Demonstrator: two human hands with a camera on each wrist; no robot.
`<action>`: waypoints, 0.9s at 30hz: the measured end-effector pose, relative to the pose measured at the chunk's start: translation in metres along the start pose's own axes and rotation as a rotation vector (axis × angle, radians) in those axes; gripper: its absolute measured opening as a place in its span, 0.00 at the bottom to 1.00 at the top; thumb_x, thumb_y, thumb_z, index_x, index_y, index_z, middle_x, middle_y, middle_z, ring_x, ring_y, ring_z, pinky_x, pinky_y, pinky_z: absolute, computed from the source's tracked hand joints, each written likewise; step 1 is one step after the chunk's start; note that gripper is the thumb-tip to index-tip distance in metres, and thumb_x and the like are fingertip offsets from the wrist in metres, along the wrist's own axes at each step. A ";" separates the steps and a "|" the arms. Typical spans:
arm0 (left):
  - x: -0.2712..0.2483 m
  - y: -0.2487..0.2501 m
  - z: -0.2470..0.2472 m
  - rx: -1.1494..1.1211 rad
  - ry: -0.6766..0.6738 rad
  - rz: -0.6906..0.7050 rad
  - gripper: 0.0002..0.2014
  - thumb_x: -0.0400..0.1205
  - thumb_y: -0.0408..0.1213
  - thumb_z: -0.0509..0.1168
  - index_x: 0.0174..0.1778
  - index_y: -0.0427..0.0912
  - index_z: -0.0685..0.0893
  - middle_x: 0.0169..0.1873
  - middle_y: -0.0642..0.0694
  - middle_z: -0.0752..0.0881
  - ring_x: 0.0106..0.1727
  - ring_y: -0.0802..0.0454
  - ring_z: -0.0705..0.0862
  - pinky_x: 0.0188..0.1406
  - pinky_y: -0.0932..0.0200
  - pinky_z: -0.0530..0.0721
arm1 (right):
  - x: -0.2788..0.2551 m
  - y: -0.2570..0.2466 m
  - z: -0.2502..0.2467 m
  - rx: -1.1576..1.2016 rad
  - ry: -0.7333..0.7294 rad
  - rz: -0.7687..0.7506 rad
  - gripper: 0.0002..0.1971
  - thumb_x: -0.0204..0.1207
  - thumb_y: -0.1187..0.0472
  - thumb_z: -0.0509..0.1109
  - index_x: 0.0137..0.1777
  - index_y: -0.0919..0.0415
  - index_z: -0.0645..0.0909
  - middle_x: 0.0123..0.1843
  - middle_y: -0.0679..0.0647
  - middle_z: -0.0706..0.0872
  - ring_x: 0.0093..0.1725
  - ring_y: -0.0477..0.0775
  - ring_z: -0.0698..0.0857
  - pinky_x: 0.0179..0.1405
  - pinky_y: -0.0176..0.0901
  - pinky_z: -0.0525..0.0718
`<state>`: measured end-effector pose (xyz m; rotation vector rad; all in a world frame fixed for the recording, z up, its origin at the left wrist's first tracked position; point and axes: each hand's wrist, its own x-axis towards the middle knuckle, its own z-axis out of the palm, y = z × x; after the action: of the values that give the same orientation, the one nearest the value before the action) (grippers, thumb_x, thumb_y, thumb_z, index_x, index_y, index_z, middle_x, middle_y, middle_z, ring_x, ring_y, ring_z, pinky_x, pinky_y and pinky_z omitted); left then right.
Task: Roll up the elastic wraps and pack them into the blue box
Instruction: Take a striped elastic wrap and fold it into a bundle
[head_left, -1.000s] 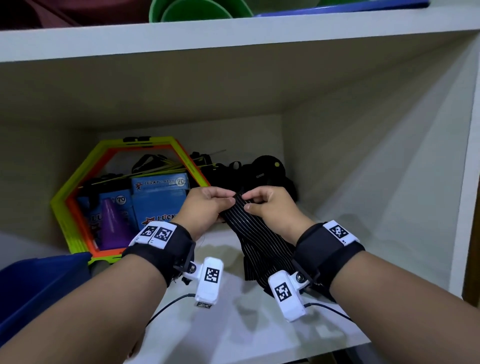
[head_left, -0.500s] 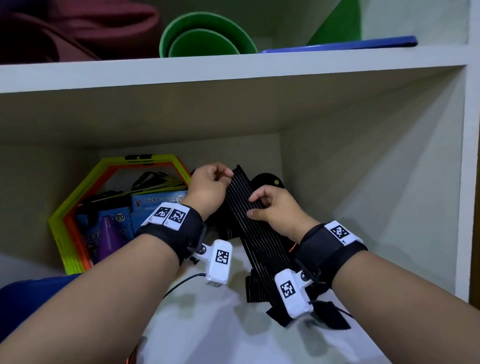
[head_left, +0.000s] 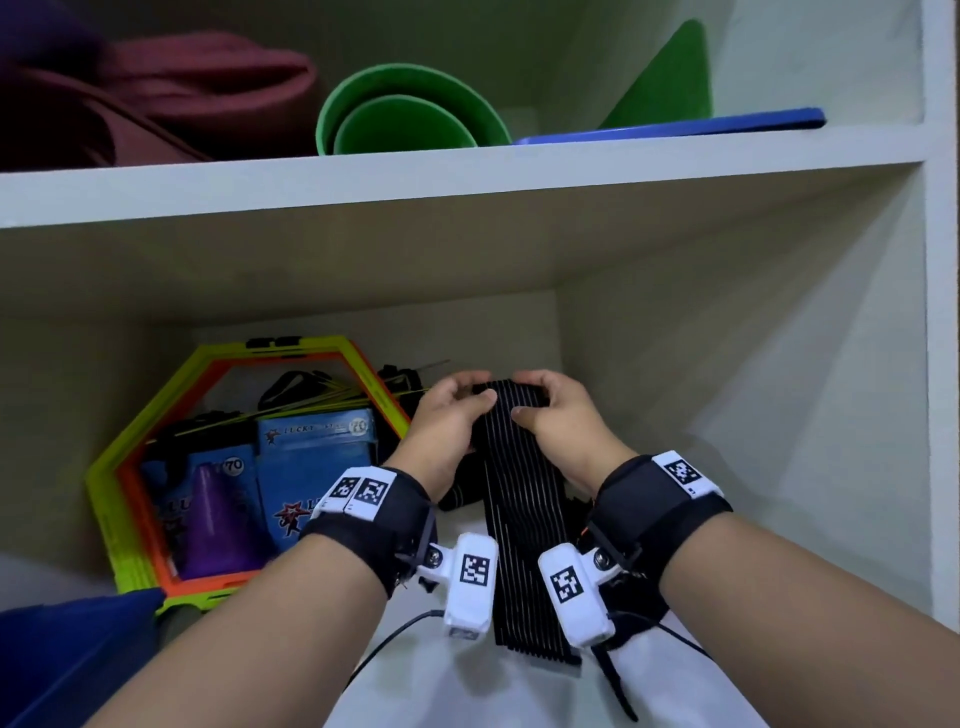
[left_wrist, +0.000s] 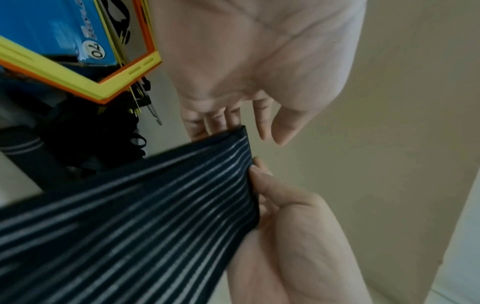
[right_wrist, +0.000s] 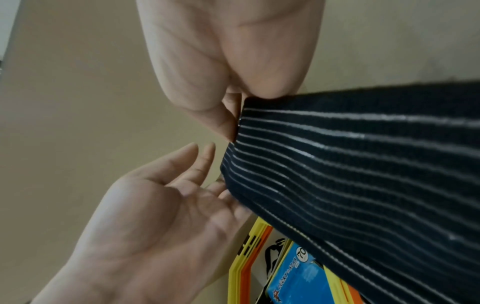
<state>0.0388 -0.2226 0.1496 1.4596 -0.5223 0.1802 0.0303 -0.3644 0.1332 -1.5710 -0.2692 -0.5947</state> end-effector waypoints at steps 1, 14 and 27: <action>0.003 0.001 0.003 -0.072 0.019 -0.011 0.09 0.84 0.30 0.65 0.57 0.45 0.85 0.54 0.35 0.88 0.49 0.45 0.89 0.51 0.47 0.86 | -0.001 -0.003 0.003 -0.003 -0.015 -0.003 0.20 0.78 0.73 0.68 0.68 0.56 0.78 0.57 0.61 0.88 0.54 0.61 0.90 0.58 0.61 0.88; 0.023 0.018 -0.012 -0.191 0.141 -0.005 0.31 0.76 0.12 0.56 0.69 0.45 0.80 0.55 0.33 0.87 0.52 0.37 0.88 0.50 0.41 0.90 | -0.017 -0.008 0.009 0.058 -0.190 -0.015 0.18 0.73 0.82 0.68 0.55 0.61 0.75 0.49 0.58 0.83 0.43 0.49 0.86 0.41 0.44 0.87; 0.037 -0.007 -0.063 0.013 0.298 -0.056 0.31 0.72 0.13 0.58 0.66 0.45 0.81 0.57 0.34 0.86 0.58 0.34 0.86 0.58 0.35 0.88 | -0.090 0.048 0.027 0.138 -0.422 0.287 0.19 0.69 0.79 0.76 0.58 0.63 0.81 0.52 0.63 0.89 0.47 0.64 0.89 0.52 0.62 0.87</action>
<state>0.0891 -0.1690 0.1581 1.4266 -0.2382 0.3514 -0.0146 -0.3267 0.0459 -1.5541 -0.3834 -0.0159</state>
